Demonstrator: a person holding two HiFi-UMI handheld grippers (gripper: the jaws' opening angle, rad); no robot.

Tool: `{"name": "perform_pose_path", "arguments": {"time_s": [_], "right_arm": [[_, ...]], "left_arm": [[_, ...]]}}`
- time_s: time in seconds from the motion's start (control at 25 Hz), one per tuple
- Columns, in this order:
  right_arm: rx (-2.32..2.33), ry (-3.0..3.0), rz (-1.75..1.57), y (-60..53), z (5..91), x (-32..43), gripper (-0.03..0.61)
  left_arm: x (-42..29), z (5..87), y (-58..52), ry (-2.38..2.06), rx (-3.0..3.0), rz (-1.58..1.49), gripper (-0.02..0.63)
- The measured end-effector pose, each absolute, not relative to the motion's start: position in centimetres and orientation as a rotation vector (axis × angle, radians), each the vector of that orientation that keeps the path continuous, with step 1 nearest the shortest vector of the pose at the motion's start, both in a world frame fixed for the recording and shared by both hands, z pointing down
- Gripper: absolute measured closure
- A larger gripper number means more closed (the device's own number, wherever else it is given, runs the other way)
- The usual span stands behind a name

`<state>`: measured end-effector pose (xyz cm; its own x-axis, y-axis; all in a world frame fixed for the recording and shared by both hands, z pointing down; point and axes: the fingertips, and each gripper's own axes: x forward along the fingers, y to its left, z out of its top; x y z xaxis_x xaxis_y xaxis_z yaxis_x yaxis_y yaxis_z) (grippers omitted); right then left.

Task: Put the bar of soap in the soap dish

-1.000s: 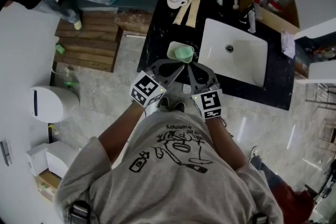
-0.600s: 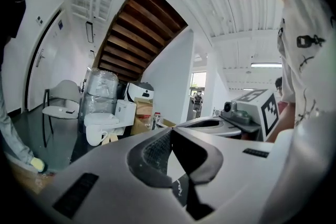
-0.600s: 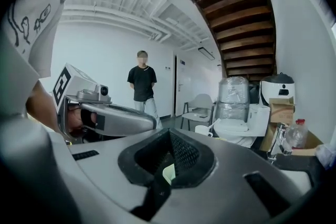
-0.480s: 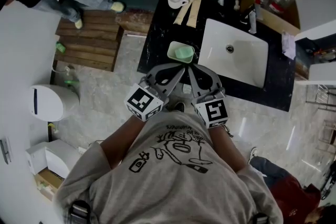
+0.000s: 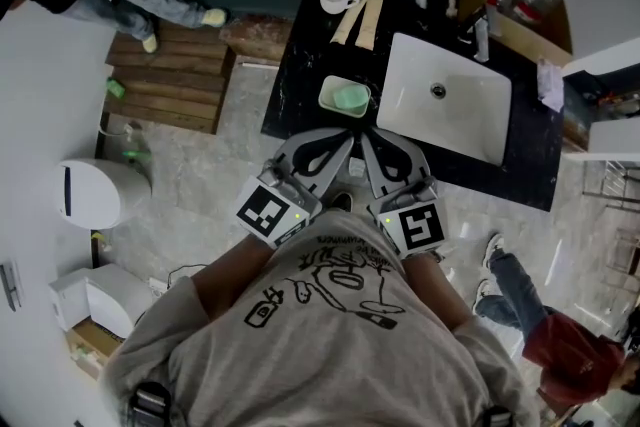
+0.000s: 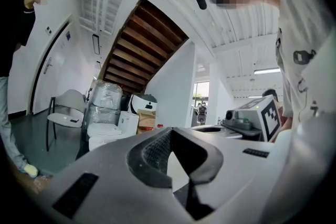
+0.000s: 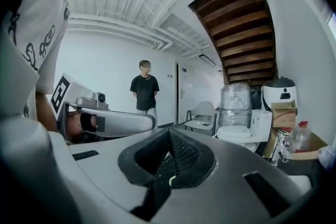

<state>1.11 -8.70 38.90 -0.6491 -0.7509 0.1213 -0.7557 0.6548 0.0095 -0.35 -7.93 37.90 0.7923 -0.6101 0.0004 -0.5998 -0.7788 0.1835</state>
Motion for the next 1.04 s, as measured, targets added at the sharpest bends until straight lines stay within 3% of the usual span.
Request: {"name": "perform_pose_path", "arguments": {"time_s": [1.04], "right_arm": [[1.264,-2.791,0.048,-6.2,35.9,0.5,0.557]], "left_arm": [[-1.0,35.9,-6.6,-1.015,2.795,-0.140,0.611]]}}
